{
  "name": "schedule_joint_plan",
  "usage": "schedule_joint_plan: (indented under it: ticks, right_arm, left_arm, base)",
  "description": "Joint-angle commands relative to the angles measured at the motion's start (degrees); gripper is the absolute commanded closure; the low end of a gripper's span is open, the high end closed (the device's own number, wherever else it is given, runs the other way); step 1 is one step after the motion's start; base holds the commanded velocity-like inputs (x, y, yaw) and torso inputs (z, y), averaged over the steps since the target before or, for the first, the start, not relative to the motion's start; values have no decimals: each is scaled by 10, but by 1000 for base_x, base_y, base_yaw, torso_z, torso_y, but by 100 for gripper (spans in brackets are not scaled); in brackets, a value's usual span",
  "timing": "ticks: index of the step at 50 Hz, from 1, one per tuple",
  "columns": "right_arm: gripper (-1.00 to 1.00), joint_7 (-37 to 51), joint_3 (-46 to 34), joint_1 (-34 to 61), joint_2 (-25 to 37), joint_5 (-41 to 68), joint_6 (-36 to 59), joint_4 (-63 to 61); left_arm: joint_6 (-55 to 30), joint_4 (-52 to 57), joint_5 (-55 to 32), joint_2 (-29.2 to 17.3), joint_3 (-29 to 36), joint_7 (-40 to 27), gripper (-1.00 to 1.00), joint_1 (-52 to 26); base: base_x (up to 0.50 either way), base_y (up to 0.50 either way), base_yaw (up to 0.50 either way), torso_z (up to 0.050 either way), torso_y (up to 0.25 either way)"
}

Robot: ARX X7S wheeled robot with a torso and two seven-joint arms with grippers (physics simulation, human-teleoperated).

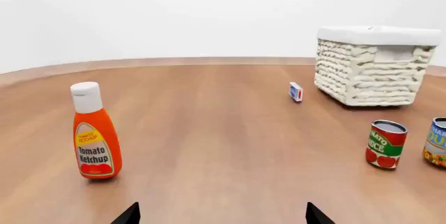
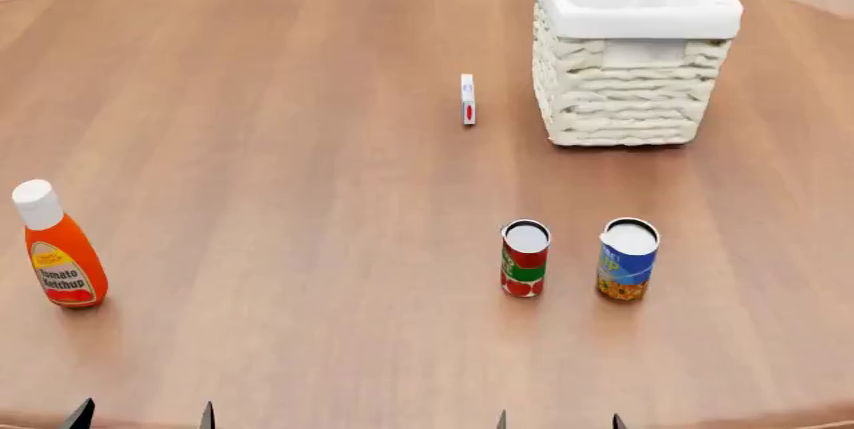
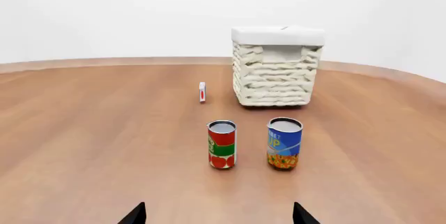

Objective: Pick up the ketchup, and put it in the basket.

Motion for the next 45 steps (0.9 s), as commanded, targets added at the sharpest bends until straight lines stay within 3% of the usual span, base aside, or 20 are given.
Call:
schedule_joint_plan:
  ticks: [1,26,32,45]
  right_arm:
    - [-100,5,-12,-1,9,14,-5,-2]
    - [-100,59,-47,1,40,29,14,-18]
    - [-100,71,-55,-8,51,16,54,-80]
    - [-100,88,-59,-11,74,12,190,-266]
  left_arm:
    - [1,2,-9,-9,11,-10,-100,1]
    - [25,-8,-27,-43,47,-43,-100,5]
    - [28,38,-25,-51,43,-58,-100,19]
    - [-45,214,-43,-66,36,-80,-100,49]
  base:
    - [0,0,0,0,0]
    - [0,0,0,0,0]
    - [0,0,0,0,0]
    - [0,0,0,0,0]
